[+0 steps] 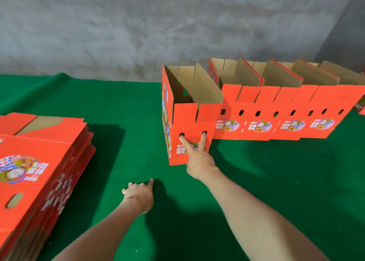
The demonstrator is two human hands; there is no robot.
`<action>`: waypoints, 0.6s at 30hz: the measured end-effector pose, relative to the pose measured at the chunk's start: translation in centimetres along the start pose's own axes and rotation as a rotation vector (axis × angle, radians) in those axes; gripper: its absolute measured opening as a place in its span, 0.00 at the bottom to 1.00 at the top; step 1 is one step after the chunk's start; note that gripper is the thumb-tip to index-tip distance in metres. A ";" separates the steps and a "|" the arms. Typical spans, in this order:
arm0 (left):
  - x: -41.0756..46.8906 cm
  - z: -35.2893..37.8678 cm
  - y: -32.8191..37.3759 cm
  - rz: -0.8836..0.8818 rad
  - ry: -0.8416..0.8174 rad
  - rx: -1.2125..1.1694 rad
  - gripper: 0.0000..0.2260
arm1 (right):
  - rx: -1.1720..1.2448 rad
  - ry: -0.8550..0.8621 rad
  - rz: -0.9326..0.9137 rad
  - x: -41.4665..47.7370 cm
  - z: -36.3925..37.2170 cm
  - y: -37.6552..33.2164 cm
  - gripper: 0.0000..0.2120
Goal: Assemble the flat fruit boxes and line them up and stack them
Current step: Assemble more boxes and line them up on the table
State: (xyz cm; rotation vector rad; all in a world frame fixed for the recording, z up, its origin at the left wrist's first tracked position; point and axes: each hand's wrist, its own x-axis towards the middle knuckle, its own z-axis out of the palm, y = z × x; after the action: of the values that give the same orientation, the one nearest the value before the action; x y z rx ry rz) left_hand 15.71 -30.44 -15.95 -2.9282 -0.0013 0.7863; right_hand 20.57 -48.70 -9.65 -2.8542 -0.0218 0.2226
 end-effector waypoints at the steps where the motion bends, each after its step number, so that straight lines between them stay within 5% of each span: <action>1: 0.1 -0.2 0.0 0.002 -0.005 -0.003 0.31 | 0.000 0.011 0.007 1.6 -0.3 0.2 0.53; 18: 0.2 -0.4 -0.2 -0.002 -0.019 0.031 0.28 | -0.203 0.149 0.085 13.2 -3.1 4.3 0.55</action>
State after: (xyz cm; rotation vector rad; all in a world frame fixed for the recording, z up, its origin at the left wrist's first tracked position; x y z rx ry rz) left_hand 16.08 -30.24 -15.71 -2.8913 0.0070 0.8063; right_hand 34.02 -53.22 -9.88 -3.0696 0.1132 0.0254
